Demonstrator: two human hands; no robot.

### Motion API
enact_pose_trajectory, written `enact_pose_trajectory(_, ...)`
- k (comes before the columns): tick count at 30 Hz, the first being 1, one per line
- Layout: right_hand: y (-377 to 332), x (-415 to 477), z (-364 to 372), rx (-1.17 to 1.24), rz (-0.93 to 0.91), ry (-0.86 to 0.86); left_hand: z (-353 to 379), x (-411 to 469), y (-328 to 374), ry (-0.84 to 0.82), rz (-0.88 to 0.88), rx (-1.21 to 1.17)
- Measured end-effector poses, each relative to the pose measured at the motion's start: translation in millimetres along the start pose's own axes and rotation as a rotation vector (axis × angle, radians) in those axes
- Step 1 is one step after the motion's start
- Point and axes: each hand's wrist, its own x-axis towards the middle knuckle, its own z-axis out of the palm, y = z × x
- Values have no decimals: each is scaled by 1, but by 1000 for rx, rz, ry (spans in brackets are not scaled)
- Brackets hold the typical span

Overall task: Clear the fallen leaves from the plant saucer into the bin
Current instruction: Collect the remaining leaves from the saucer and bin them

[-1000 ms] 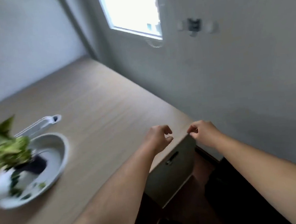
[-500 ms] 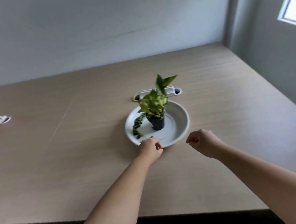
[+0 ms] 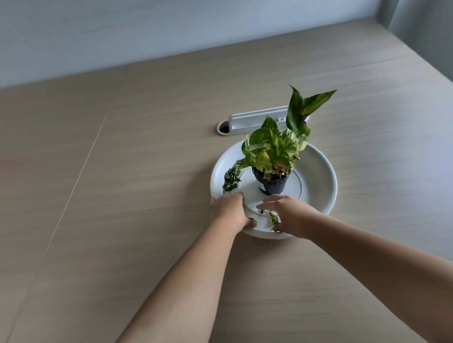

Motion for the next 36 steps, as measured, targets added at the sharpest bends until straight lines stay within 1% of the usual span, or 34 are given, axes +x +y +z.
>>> enact_pose_trajectory(2, 2, 9, 2, -97, -52, -31, 2, 8, 2, -20, 3, 19)
enact_pose_trajectory(5, 5, 17, 3, -253, -128, -69, 5, 15, 3, 0, 12, -10)
enact_pose_trajectory(9, 9, 18, 9, -263, -167, -58, 9, 17, 2, -35, 48, -173)
enact_pose_trajectory(12, 14, 19, 13, -257, -153, -34, 5, 15, 2, -127, 71, -223)
enact_pose_trajectory(15, 19, 21, 14, -189, -101, 5, 5, 15, 2, -131, 112, -222)
enact_pose_trajectory(19, 17, 18, 15, -53, 1, 111, 9, 14, 3, -109, 159, -208)
enact_pose_trajectory(24, 18, 8, 3, 135, 146, 259, 9, 10, -1, 3, 186, -254)
enact_pose_trajectory(28, 24, -5, -7, 208, 157, 319, 2, 2, 2, 89, 147, -343)
enact_pose_trajectory(31, 29, -22, -12, 239, 169, 356, -2, -6, 12, 101, 139, -383)
enact_pose_trajectory(36, 52, -69, -27, 243, 203, 472, -4, -24, 52, 111, 204, -445)
